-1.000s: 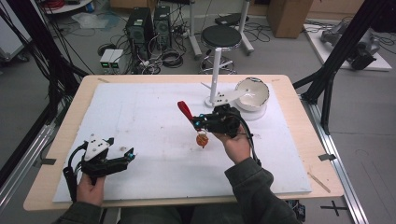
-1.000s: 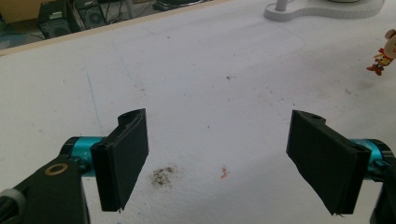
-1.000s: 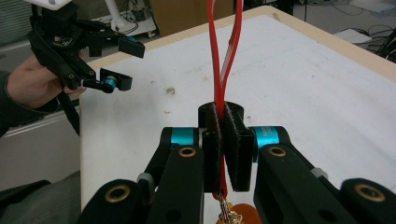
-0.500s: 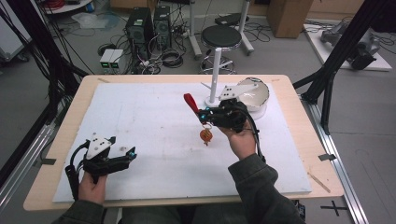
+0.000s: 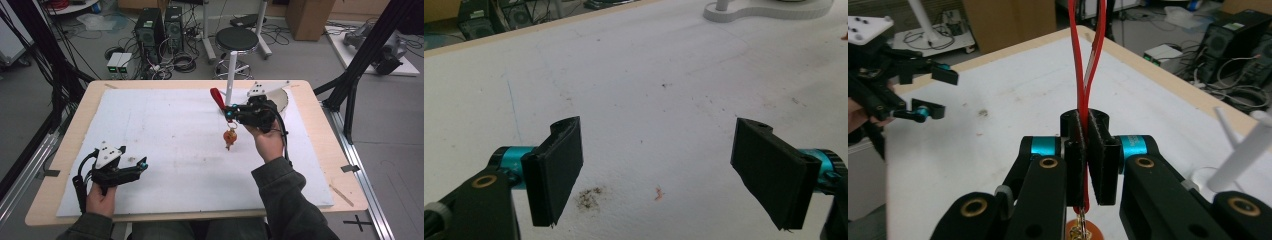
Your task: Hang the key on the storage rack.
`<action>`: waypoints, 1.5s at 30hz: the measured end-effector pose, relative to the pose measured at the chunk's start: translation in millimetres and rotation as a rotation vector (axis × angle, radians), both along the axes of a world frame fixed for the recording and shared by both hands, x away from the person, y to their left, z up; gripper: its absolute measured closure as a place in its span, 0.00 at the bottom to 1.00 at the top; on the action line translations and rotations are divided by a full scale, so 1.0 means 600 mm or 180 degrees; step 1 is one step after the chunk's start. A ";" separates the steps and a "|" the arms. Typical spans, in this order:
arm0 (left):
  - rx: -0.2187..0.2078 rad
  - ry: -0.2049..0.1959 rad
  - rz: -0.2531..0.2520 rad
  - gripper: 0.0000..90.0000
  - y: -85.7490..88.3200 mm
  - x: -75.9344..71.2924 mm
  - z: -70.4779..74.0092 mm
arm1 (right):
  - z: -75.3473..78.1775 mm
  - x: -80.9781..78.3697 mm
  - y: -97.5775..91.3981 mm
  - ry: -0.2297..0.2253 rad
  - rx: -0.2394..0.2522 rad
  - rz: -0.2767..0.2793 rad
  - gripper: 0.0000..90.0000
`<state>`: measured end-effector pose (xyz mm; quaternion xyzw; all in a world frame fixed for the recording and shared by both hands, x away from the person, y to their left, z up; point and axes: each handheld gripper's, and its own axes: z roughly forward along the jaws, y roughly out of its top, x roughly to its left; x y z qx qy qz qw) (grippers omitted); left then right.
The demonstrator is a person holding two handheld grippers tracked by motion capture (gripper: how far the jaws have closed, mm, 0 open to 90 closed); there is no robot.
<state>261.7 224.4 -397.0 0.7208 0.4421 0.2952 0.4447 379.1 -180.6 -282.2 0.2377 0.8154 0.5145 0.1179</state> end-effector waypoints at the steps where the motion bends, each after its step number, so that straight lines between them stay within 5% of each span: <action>1: 0.0012 0.0007 -0.0003 0.24 0.001 0.000 0.000 | 0.001 0.001 -0.002 0.0008 -0.0004 -0.0013 0.96; 28: 0.0018 0.0005 -0.0004 0.24 0.008 -0.003 0.000 | 0.024 0.059 -0.037 -0.0071 -0.0075 -0.0499 0.96; 45: 0.0005 0.0001 0.0019 0.24 0.011 -0.006 0.000 | 0.010 0.094 -0.051 0.0043 -0.0079 -0.0802 0.96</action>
